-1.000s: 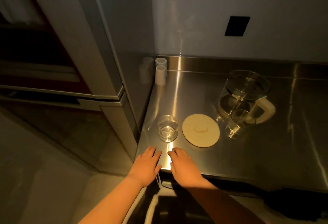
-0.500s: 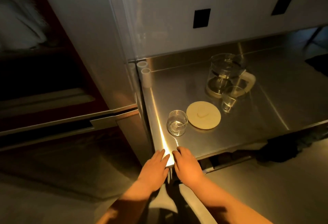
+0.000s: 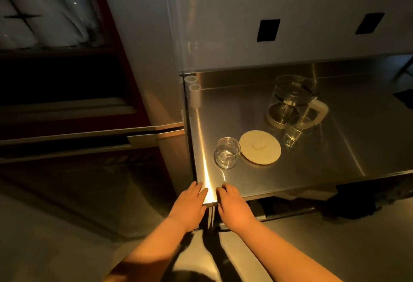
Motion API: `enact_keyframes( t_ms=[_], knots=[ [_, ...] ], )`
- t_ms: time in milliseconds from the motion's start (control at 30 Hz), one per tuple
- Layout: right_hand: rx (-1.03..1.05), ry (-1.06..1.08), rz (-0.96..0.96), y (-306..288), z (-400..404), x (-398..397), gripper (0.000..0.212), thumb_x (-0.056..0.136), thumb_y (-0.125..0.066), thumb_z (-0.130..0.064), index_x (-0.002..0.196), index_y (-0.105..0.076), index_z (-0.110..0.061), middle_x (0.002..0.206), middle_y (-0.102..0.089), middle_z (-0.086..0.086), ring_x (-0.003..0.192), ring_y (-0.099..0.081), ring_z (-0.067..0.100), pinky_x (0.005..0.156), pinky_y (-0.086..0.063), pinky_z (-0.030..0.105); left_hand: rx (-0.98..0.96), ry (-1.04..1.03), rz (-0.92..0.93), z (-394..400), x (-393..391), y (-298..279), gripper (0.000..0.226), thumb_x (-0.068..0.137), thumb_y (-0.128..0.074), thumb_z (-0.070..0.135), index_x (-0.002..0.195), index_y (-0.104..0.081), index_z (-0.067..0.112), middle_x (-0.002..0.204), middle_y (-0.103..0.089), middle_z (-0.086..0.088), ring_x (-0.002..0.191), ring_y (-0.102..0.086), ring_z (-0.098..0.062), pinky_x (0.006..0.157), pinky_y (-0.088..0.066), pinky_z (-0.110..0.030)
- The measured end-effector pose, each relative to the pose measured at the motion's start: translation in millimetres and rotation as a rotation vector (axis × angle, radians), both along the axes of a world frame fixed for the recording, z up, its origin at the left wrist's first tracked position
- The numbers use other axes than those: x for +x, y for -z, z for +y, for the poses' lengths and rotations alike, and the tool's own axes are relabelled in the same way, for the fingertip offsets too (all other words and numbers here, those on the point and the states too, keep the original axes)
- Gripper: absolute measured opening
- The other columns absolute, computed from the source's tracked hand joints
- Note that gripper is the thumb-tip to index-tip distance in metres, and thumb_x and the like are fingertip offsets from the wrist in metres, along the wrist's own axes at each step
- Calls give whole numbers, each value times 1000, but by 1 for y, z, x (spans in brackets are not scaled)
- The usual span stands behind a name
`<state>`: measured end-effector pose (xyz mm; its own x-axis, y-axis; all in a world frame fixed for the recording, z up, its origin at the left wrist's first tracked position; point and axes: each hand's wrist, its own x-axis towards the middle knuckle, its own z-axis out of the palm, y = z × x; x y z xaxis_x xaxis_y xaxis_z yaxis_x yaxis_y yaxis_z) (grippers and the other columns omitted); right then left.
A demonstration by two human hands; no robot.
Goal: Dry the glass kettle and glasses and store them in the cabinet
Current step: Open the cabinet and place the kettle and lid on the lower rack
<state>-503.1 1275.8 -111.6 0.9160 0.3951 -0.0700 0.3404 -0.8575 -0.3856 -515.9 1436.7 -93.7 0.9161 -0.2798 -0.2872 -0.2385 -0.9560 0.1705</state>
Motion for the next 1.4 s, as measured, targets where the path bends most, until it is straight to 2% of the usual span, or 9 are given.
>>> enact_keyframes(
  t_ms=[100, 267, 400, 600, 733, 867, 1100, 1400],
  knots=[
    [72, -80, -76, -23, 18, 6, 51, 95, -49, -21, 143, -32, -16, 144, -31, 6, 132, -31, 17, 108, -27, 22, -26, -108, -102, 18, -1, -16, 59, 101, -37, 30, 152, -8, 21, 160, 0, -2, 147, 6, -19, 118, -3, -35],
    [243, -188, -199, -68, 73, 10, 53, 95, -46, -17, 145, -31, -15, 151, -26, 6, 139, -23, 17, 112, -18, 23, -28, -226, -305, 67, -3, -57, 59, 100, -37, 32, 152, -11, 21, 160, -7, 1, 147, 4, -16, 118, -2, -34],
    [331, -240, -264, -96, 125, 6, 53, 92, -48, -15, 143, -35, -13, 148, -31, 6, 138, -22, 13, 108, -10, 14, -43, -265, -397, 103, -12, -89, 56, 99, -39, 31, 151, -18, 20, 159, -12, 2, 146, -1, -14, 117, -1, -31],
    [324, -269, -369, -120, 192, 1, 59, 85, -55, -11, 141, -37, -11, 146, -35, 7, 138, -25, 18, 112, -13, 21, 3, -264, -520, 172, -27, -117, 57, 98, -40, 31, 150, -20, 21, 158, -16, 3, 146, -6, -13, 117, -1, -30],
    [256, -232, -404, -124, 230, -3, 64, 86, -56, -12, 145, -32, -9, 149, -30, 9, 141, -20, 21, 116, -13, 28, 46, -313, -497, 225, -33, -122, 60, 99, -39, 32, 152, -13, 19, 159, -11, 0, 146, -4, -16, 118, -4, -33],
    [191, -165, -397, -121, 264, -7, 64, 89, -52, -16, 147, -26, -11, 151, -26, 8, 142, -16, 21, 116, -7, 29, 111, -323, -479, 269, -41, -118, 61, 98, -38, 32, 152, -11, 18, 159, -13, -1, 146, -6, -18, 118, -4, -35],
    [100, -66, -400, -121, 302, -22, 67, 88, -55, -16, 147, -25, -12, 153, -23, 9, 143, -13, 24, 117, -7, 35, 117, -244, -481, 304, -50, -115, 65, 97, -41, 31, 152, -8, 19, 159, -9, -2, 146, -5, -19, 118, -4, -36],
    [-38, -40, -354, -115, 339, -28, 86, 87, -57, -22, 150, 0, -12, 158, -3, 7, 145, 7, 25, 113, 9, 36, 128, -206, -451, 326, -48, -99, 73, 99, -38, 33, 150, 11, 16, 159, 10, -7, 146, 11, -23, 117, 5, -39]
  ],
)
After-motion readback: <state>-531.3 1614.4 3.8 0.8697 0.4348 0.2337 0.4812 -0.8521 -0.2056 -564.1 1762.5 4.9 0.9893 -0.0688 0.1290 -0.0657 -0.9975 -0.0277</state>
